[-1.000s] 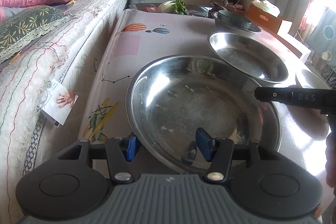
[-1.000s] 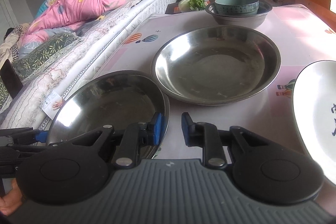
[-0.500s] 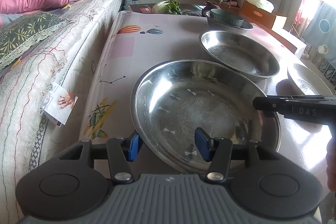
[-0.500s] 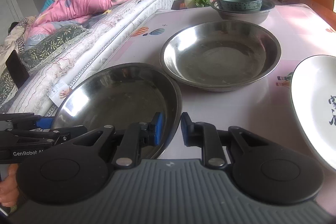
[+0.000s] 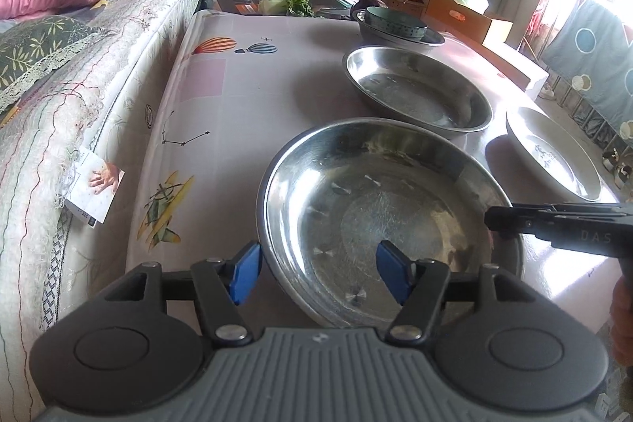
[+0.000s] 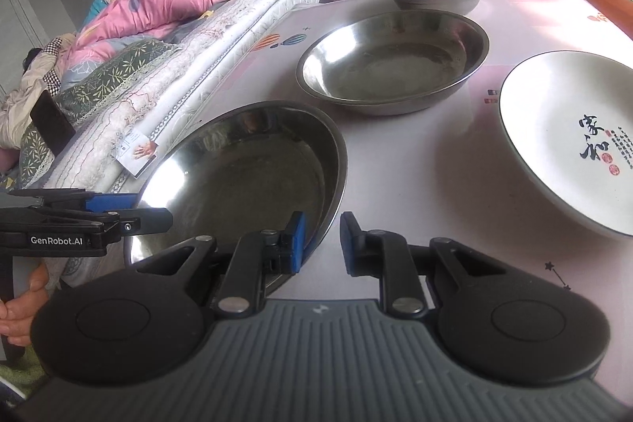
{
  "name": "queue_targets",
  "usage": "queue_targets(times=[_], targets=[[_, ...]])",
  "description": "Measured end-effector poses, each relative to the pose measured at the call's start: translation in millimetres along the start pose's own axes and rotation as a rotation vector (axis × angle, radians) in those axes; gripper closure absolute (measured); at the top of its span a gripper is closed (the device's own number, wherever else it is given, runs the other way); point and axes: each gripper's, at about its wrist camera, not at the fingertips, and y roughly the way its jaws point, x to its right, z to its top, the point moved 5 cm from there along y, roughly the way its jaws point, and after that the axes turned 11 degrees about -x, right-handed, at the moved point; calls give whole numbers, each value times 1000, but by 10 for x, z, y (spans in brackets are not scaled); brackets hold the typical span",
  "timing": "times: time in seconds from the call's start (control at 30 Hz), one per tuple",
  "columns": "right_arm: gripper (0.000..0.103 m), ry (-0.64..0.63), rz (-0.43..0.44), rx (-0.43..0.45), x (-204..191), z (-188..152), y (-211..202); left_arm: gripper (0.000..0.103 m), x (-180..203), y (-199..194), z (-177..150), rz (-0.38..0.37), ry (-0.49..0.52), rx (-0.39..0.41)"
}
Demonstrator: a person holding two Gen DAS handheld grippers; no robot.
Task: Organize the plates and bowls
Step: 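Close both tools on the large steel plate rim and lift it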
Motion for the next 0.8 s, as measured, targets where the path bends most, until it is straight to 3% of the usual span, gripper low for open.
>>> queue_targets(times=[0.27,0.8], targets=[[83,36,7,5,15,137,177,35,-28,231,191,31,-20,-29],[81,28,-7,-26,-47,151,297,32,11,338,219,38,-36,-48]])
